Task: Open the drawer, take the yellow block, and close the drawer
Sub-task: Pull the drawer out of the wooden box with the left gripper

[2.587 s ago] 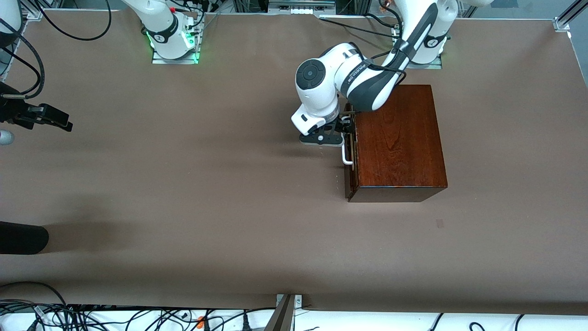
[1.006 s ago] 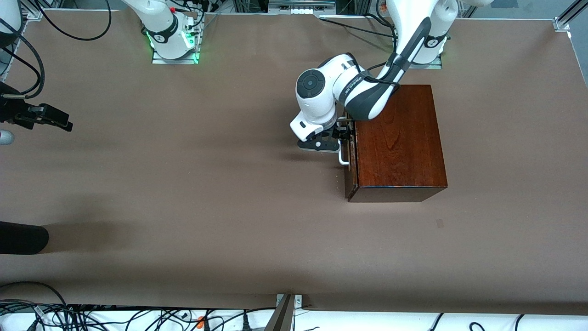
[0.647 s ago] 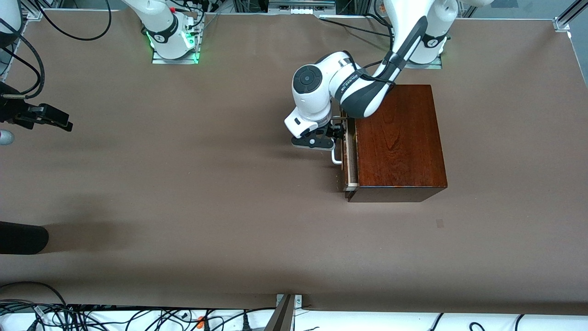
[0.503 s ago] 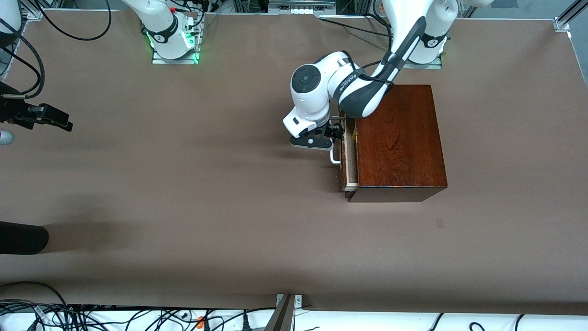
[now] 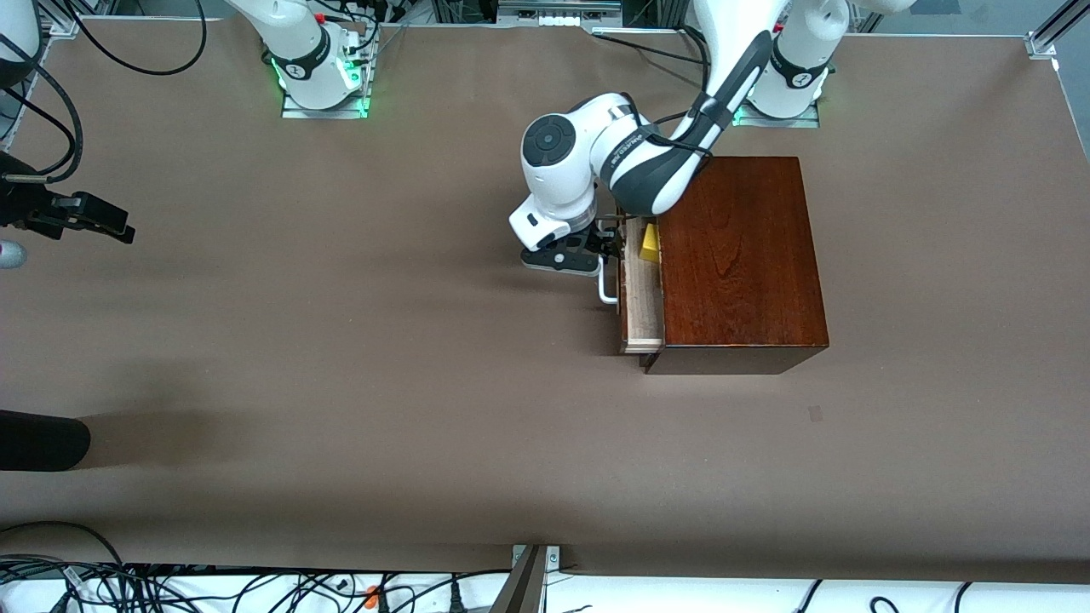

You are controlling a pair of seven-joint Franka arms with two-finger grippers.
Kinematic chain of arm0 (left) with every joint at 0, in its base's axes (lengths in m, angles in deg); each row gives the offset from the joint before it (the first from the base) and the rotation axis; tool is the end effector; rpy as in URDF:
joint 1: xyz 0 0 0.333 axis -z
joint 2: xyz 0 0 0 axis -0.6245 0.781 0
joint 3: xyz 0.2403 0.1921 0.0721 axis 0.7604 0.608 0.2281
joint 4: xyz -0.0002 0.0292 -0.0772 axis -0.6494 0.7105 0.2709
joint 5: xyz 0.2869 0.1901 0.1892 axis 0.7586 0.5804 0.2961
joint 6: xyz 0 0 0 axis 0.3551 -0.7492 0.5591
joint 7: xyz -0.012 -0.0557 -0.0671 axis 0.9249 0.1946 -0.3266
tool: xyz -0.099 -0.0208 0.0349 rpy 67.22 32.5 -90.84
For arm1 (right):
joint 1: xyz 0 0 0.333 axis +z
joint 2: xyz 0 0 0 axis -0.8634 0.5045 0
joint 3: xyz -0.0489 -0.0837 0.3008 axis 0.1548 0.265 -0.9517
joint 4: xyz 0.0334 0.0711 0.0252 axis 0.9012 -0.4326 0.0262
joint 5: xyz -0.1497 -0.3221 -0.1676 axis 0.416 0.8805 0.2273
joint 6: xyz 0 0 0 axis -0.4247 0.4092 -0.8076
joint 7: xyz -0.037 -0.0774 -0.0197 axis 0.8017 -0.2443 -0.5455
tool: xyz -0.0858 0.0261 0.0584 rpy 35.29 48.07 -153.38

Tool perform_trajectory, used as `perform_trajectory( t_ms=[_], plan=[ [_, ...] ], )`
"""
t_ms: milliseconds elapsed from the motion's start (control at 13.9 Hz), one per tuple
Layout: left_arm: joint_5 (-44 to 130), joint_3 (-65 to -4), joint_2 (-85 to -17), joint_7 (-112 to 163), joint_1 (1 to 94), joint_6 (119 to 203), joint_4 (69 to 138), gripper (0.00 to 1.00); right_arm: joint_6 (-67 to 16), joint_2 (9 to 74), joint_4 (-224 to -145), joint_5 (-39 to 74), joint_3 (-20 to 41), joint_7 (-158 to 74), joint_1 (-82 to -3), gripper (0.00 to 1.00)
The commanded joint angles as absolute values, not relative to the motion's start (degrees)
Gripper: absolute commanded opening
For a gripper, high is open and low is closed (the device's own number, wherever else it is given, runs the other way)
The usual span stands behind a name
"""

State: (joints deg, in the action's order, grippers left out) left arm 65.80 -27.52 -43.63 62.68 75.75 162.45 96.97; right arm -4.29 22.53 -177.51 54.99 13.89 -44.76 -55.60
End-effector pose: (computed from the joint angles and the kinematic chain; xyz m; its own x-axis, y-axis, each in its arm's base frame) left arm 0.4687 -0.4866 0.2821 0.9830 -0.1811 -0.0300 -0.1836 -0.9723 -0.1449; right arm 0.5794 -0.0474 0.5668 0.9978 -0.0448 -0.0498 -0.0439 -0.9988 0.0195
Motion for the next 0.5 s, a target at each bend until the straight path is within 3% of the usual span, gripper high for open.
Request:
perform_trajectory(
  t_ms=[0,431],
  plan=[
    [64.5,-27.0,-39.7,63.7,80.6,163.4,90.8,1.00,-3.7,21.7,-177.5,54.6,13.7,-45.1,-55.8,1.00],
    [64.4,-26.2,-36.6,64.9,84.0,163.5,86.3,1.00,-3.7,21.7,-177.5,54.6,13.7,-45.1,-55.8,1.00]
  ],
)
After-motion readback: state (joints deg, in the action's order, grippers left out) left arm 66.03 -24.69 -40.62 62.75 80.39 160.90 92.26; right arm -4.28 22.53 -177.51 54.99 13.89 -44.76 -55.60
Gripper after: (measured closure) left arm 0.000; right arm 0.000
